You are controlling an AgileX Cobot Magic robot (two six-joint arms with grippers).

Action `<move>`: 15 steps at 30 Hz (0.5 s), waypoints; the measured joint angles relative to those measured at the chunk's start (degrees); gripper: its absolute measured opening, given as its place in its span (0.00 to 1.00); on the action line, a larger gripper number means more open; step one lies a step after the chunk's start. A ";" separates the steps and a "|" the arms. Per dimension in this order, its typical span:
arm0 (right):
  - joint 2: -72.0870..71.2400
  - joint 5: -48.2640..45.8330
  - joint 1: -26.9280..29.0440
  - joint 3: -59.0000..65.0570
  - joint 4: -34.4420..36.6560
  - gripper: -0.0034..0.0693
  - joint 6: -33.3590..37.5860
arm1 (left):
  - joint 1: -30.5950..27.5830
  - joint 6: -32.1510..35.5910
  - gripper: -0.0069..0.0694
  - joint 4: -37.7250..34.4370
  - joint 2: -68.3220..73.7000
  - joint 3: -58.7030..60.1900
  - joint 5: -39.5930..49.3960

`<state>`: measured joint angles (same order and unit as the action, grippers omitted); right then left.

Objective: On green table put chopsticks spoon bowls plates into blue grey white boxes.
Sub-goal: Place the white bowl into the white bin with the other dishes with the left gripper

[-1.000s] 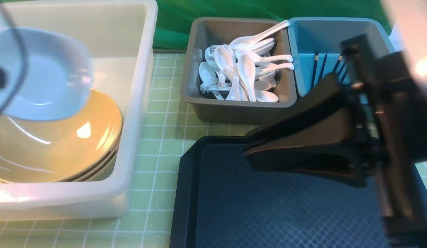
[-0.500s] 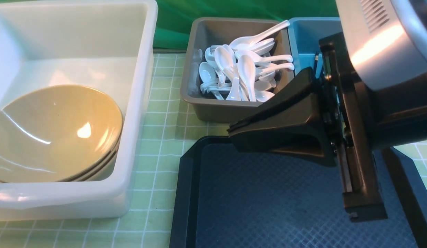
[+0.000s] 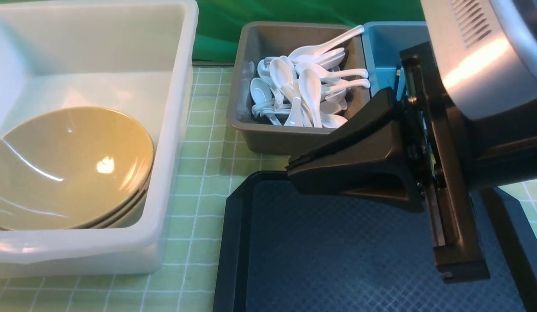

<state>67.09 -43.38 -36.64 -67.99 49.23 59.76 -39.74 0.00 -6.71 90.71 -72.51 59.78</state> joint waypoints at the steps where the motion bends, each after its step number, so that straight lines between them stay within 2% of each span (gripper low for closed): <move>1: 0.00 0.00 0.00 0.00 0.00 0.08 0.00 | 0.00 0.00 0.11 -0.29 0.18 0.00 -0.11; 7: 0.00 0.00 0.00 0.00 0.00 0.08 0.00 | 0.00 -0.39 0.13 -0.68 0.52 0.00 -0.15; 14: 0.00 0.06 0.00 0.00 0.00 0.08 0.00 | 0.00 -1.68 0.30 -0.93 0.83 0.00 -0.22; 15: 0.00 0.06 0.00 0.00 0.00 0.08 0.00 | 0.00 -2.01 0.36 -0.93 0.83 0.00 -0.07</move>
<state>67.09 -43.32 -36.64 -67.99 49.23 59.76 -39.74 -2.01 -7.64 91.54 -72.51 59.71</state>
